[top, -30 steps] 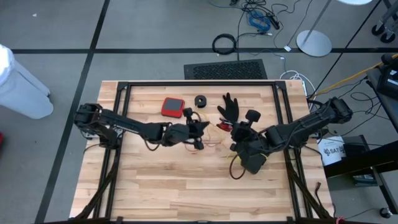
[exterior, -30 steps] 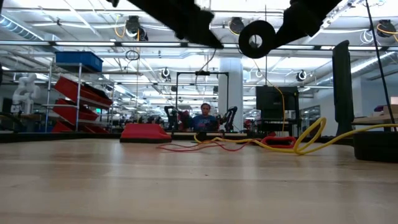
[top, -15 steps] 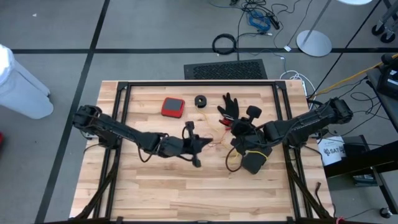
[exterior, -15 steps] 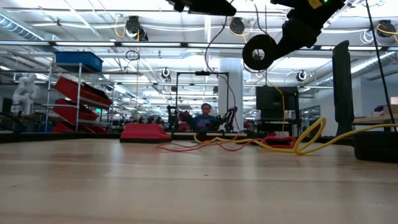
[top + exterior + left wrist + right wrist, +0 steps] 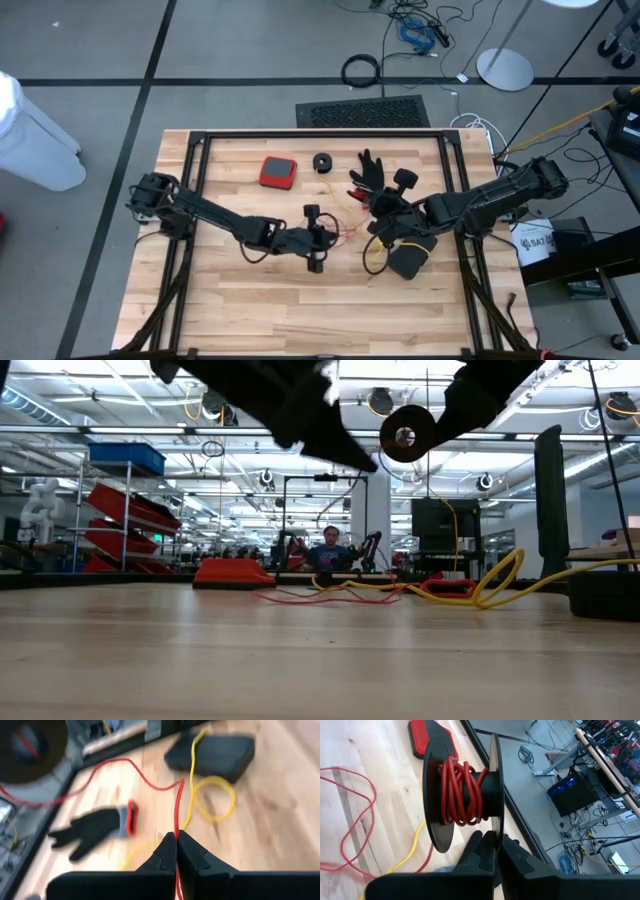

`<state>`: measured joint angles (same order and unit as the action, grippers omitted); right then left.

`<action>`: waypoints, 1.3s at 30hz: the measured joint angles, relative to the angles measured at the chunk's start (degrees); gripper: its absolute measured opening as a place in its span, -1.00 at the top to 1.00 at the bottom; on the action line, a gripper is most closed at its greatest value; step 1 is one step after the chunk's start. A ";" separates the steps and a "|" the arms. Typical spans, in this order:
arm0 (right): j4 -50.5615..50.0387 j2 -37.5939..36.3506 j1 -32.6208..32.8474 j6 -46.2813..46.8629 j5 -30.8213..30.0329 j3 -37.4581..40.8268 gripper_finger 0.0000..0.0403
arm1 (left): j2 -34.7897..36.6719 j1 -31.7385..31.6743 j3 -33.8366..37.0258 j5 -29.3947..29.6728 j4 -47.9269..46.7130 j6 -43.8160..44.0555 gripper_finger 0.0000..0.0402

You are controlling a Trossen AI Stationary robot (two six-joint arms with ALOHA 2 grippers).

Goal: Coil cords
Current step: Uncoil the red wire from the spool

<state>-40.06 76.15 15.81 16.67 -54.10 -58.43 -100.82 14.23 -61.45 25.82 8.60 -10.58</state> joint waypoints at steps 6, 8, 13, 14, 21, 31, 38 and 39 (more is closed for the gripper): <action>-0.03 -1.92 0.02 -0.42 -0.03 0.00 1.00 | -0.37 -2.24 0.00 1.01 -10.18 4.76 0.99; -0.04 -2.87 0.02 -0.42 -0.03 0.00 1.00 | -0.37 -2.74 0.00 2.02 -13.29 6.24 0.98; -0.04 -4.82 0.06 -0.66 -0.10 0.00 1.00 | -0.37 -3.36 0.02 2.78 -17.27 8.80 0.79; -0.05 -5.11 0.20 -0.75 -0.08 0.00 1.00 | -0.37 -3.36 0.02 2.84 -17.23 8.78 0.71; -0.90 -6.00 0.48 -0.87 -0.01 0.02 1.00 | -0.37 -3.21 0.02 -1.38 -11.79 11.60 0.14; -1.39 -6.00 0.67 -0.83 0.25 0.02 1.00 | -0.03 -0.34 0.04 -5.27 -3.73 9.55 -0.14; 1.23 -6.00 2.29 -2.14 0.25 0.04 1.00 | 0.33 -1.48 0.07 7.15 8.53 7.37 -0.15; 1.97 -6.00 2.68 -2.76 0.29 0.04 1.00 | 0.36 -2.19 0.07 7.30 10.53 8.02 -0.15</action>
<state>-38.10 70.15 18.49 13.91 -53.81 -58.39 -100.46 12.05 -61.39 33.13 19.13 -2.55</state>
